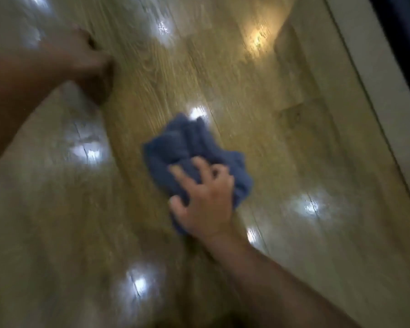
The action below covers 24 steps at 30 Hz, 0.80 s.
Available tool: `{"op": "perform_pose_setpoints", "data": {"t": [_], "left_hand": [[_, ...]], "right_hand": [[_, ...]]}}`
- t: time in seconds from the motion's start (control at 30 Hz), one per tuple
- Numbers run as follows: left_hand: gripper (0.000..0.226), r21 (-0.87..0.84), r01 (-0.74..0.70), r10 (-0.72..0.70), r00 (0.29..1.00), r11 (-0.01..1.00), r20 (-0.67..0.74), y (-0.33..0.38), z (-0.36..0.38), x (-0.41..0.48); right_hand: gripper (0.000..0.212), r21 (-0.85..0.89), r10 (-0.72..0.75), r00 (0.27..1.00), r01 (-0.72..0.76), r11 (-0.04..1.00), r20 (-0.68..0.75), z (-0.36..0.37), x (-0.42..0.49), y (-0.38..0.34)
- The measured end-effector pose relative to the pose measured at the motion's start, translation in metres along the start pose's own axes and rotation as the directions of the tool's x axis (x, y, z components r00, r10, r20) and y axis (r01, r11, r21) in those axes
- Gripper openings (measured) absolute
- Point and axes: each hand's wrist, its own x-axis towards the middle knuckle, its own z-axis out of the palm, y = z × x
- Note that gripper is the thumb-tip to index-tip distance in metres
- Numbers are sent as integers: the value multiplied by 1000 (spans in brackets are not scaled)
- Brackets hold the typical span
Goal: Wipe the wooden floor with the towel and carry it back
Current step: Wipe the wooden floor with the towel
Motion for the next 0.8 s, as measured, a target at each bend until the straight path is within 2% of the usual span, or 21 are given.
{"op": "perform_pose_setpoints", "data": {"t": [0.03,0.07,0.1,0.17,0.2,0.23,0.3,0.37,0.43,0.5,0.6,0.63,0.67,0.7,0.73,0.8], "left_hand": [[56,-35,10,-3,980,999,198,-1,-6,-16],[61,-80,-16,42,942,997,333,-6,-8,-34],[70,-89,15,21,922,996,386,-11,-6,-51],[84,-135,136,-71,914,981,400,-10,10,-111],[97,-152,171,-106,925,973,366,-16,32,-150],[114,-162,187,-121,928,969,351,-20,59,-200],[141,-103,176,-125,916,979,381,-18,108,-285],[140,-58,217,-174,894,974,414,-10,142,-322],[138,-70,237,-188,892,969,411,4,154,-329],[138,-54,214,-178,909,975,378,10,155,-330],[137,-76,242,-194,897,967,397,7,154,-327],[136,-86,236,-184,899,968,397,6,154,-326],[136,-91,218,-166,904,972,394,6,155,-326],[135,-91,199,-148,908,976,393,6,155,-327],[135,-95,197,-146,908,976,392,4,155,-327],[135,-98,208,-157,914,973,375,2,155,-327]], "right_hand": [[51,52,-130,987,126,991,97,6,-24,-25],[51,94,-228,957,214,972,179,7,-41,-38],[51,121,-304,921,282,952,245,5,-49,-35],[56,132,-431,845,410,902,318,-9,-51,0],[58,111,-461,828,450,886,320,-20,-52,26],[60,73,-444,840,445,893,310,-33,-52,57],[62,-32,-289,927,305,952,238,-61,-46,126],[62,-164,-30,991,51,985,132,-90,-31,200],[65,-258,203,978,-184,948,50,-116,-14,254],[68,-255,374,927,-365,896,-11,-130,5,279],[66,-176,600,781,-624,761,-175,-116,17,242],[64,-159,638,737,-673,723,-222,-102,9,212],[61,-142,634,729,-678,721,-259,-86,-5,179],[57,-125,587,762,-633,764,-274,-69,-26,141],[54,-102,501,831,-535,839,-240,-53,-50,103],[54,-84,202,979,-205,975,-36,-29,-99,41]]}}
